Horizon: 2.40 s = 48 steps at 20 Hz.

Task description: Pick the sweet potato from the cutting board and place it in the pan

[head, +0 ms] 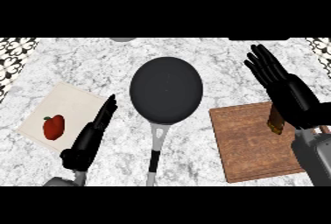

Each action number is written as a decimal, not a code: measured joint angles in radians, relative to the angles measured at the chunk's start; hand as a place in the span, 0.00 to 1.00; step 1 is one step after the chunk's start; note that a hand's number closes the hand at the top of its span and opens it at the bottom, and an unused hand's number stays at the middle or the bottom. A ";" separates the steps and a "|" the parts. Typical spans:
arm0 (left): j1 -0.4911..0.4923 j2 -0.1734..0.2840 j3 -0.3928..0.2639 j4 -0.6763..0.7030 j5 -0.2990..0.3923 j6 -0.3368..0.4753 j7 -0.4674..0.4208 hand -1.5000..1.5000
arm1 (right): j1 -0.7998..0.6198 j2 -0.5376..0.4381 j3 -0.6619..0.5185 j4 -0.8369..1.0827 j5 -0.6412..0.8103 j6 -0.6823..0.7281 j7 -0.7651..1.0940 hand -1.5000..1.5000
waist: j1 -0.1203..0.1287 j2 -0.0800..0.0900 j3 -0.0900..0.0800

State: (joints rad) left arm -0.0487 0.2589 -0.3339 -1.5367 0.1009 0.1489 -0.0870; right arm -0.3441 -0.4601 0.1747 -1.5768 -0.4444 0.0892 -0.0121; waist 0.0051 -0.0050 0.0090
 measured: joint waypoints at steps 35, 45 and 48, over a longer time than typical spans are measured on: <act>-0.143 0.045 0.276 -0.035 0.146 0.033 0.292 0.50 | -0.307 -0.468 0.249 0.286 0.812 0.391 0.409 0.00 | 0.036 0.013 -0.010; -0.120 0.034 0.289 -0.044 0.137 0.027 0.293 0.50 | -0.413 -0.322 0.348 0.435 0.843 0.730 0.541 0.00 | 0.017 0.008 -0.010; -0.113 0.027 0.295 -0.046 0.129 0.028 0.294 0.50 | -0.426 -0.277 0.359 0.441 0.876 0.769 0.557 0.00 | 0.010 0.007 -0.010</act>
State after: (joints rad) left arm -0.1613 0.2857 -0.0384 -1.5825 0.2303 0.1770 0.2069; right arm -0.7697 -0.7372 0.5339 -1.1354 0.4317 0.8581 0.5451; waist 0.0148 0.0017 -0.0006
